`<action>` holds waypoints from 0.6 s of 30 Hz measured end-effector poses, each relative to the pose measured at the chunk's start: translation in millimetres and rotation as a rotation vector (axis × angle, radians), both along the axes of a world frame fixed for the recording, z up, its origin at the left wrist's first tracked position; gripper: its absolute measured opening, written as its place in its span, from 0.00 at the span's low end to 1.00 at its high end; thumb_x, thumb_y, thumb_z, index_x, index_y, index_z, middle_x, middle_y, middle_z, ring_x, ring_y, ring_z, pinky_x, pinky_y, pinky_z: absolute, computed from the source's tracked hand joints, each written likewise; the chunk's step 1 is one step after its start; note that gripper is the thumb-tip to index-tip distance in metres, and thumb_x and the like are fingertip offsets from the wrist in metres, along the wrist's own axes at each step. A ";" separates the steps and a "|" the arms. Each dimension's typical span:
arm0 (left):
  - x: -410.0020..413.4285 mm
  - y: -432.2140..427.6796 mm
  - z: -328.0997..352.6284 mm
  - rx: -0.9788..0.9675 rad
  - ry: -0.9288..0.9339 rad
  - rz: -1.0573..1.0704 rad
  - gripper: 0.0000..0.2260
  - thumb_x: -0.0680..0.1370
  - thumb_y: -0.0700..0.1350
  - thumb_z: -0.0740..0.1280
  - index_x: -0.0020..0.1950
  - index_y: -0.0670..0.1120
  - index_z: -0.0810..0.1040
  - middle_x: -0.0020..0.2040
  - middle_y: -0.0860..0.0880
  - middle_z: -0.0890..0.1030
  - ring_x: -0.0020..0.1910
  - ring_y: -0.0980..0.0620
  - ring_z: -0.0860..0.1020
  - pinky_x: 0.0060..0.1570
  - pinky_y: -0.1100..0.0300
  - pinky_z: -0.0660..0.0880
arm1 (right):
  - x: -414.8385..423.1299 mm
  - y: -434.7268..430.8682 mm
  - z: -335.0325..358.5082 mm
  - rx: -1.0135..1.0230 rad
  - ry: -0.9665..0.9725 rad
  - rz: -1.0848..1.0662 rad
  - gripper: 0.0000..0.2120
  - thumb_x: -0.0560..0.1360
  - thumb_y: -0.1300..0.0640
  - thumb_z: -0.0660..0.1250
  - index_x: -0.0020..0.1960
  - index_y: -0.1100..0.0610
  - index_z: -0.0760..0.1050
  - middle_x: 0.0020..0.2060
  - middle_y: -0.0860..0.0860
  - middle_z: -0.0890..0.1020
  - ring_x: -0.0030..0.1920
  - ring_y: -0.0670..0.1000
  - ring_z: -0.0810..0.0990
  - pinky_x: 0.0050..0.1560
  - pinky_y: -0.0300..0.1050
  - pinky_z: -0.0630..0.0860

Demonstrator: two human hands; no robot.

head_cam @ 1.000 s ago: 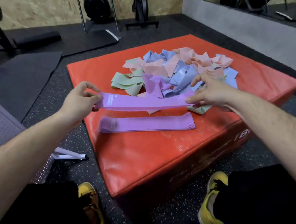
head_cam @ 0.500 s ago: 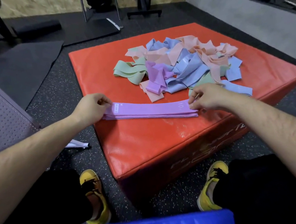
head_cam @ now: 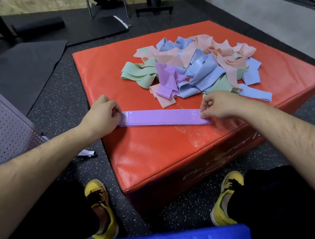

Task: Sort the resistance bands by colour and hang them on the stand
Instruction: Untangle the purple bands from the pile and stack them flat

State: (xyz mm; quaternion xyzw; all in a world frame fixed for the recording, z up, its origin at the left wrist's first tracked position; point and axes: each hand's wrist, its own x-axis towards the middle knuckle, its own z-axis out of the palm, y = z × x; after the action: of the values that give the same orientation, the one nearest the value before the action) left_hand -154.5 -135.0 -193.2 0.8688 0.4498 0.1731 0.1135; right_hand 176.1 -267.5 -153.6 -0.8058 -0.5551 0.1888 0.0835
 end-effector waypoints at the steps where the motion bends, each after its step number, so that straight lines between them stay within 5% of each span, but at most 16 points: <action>1: 1.3 2.0 2.7 0.020 0.009 -0.003 0.06 0.74 0.37 0.66 0.47 0.44 0.82 0.49 0.43 0.73 0.50 0.43 0.74 0.55 0.52 0.73 | -1.0 2.7 2.1 0.024 0.003 0.012 0.04 0.70 0.54 0.75 0.43 0.51 0.82 0.41 0.44 0.81 0.45 0.47 0.79 0.43 0.43 0.73; 8: 55.6 21.6 19.7 0.055 -0.024 -0.151 0.06 0.74 0.39 0.69 0.50 0.43 0.82 0.47 0.48 0.72 0.50 0.44 0.75 0.54 0.51 0.73 | -22.3 39.8 3.5 0.267 -0.071 0.118 0.03 0.75 0.53 0.67 0.44 0.49 0.79 0.42 0.45 0.78 0.44 0.49 0.77 0.46 0.44 0.74; 14: 114.3 42.0 15.1 0.154 0.050 -0.344 0.12 0.72 0.42 0.71 0.54 0.42 0.81 0.51 0.41 0.76 0.50 0.37 0.76 0.50 0.45 0.75 | -38.9 79.8 -7.9 0.168 -0.158 0.221 0.07 0.75 0.51 0.66 0.52 0.48 0.78 0.52 0.50 0.77 0.56 0.55 0.77 0.55 0.50 0.76; 18: 143.1 67.6 23.5 0.187 -0.009 -0.286 0.24 0.69 0.40 0.70 0.65 0.44 0.74 0.63 0.42 0.72 0.57 0.38 0.74 0.55 0.46 0.73 | -31.0 104.4 -1.0 0.273 -0.123 0.111 0.15 0.74 0.58 0.65 0.60 0.51 0.72 0.60 0.54 0.71 0.56 0.58 0.75 0.53 0.51 0.74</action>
State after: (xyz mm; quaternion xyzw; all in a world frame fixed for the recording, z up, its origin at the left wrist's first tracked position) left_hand -11.4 -67.4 -169.8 0.9299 0.3030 0.2001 0.0578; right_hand 145.1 -163.2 -154.6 -0.7649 -0.6235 0.0663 0.1475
